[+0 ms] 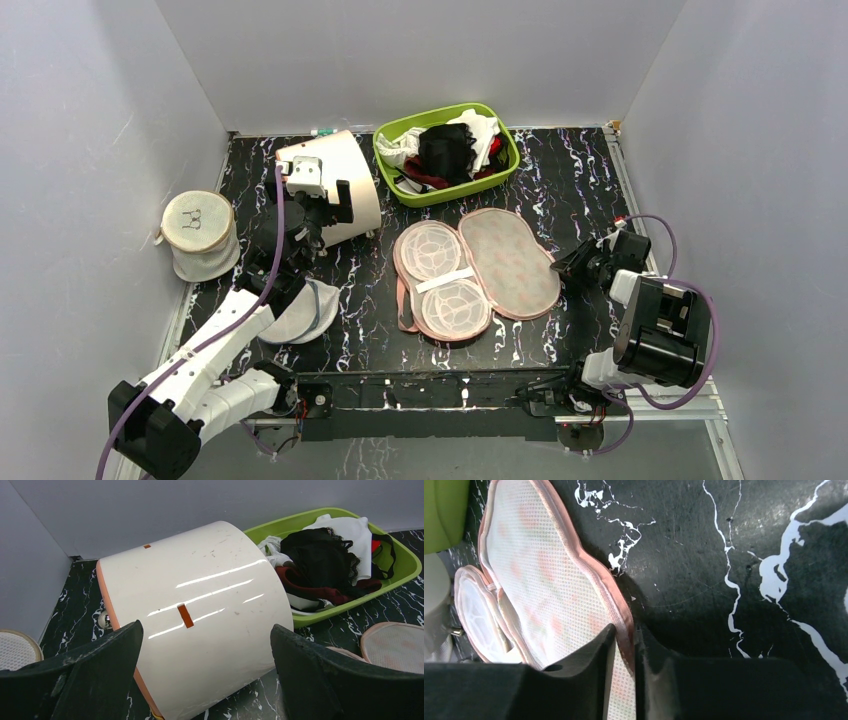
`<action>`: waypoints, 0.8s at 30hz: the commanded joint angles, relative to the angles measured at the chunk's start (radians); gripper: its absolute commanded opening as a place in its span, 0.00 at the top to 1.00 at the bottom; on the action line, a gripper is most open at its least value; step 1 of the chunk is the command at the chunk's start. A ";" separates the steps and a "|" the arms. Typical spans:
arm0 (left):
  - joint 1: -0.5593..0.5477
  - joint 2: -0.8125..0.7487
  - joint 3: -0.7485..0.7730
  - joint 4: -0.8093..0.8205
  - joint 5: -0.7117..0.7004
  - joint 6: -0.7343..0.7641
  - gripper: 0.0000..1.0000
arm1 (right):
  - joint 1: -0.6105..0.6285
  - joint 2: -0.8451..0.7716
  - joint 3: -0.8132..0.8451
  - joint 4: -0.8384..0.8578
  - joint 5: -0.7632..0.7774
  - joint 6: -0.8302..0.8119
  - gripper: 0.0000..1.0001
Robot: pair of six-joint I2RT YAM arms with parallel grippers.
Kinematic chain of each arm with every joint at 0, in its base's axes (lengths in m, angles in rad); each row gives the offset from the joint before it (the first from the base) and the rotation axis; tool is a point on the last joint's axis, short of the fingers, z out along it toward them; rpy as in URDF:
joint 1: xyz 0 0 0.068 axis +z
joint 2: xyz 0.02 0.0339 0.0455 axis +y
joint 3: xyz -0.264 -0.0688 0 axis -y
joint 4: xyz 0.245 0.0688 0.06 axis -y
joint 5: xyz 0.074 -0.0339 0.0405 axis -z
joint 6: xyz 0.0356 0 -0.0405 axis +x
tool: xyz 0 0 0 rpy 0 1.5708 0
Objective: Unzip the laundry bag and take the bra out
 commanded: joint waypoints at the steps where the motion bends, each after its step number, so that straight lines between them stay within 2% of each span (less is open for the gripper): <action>1: -0.001 -0.008 0.038 0.012 0.009 -0.008 0.02 | 0.003 -0.043 -0.004 -0.001 0.016 -0.021 0.89; 3: -0.001 -0.002 0.039 0.010 0.013 -0.010 0.02 | 0.003 -0.083 -0.001 -0.011 0.023 -0.021 0.99; 4: -0.001 0.000 0.040 0.009 0.015 -0.011 0.02 | 0.003 -0.104 0.001 -0.019 0.026 -0.021 1.00; 16: -0.001 0.005 0.043 0.008 0.019 -0.011 0.02 | 0.035 -0.331 0.159 -0.232 0.119 -0.045 1.00; 20: -0.001 0.006 0.043 0.006 0.021 -0.014 0.02 | 0.152 -0.385 0.231 -0.313 0.263 -0.070 1.00; 24: -0.002 0.007 0.042 0.006 0.022 -0.014 0.02 | 0.361 -0.399 0.305 -0.364 0.416 -0.069 1.00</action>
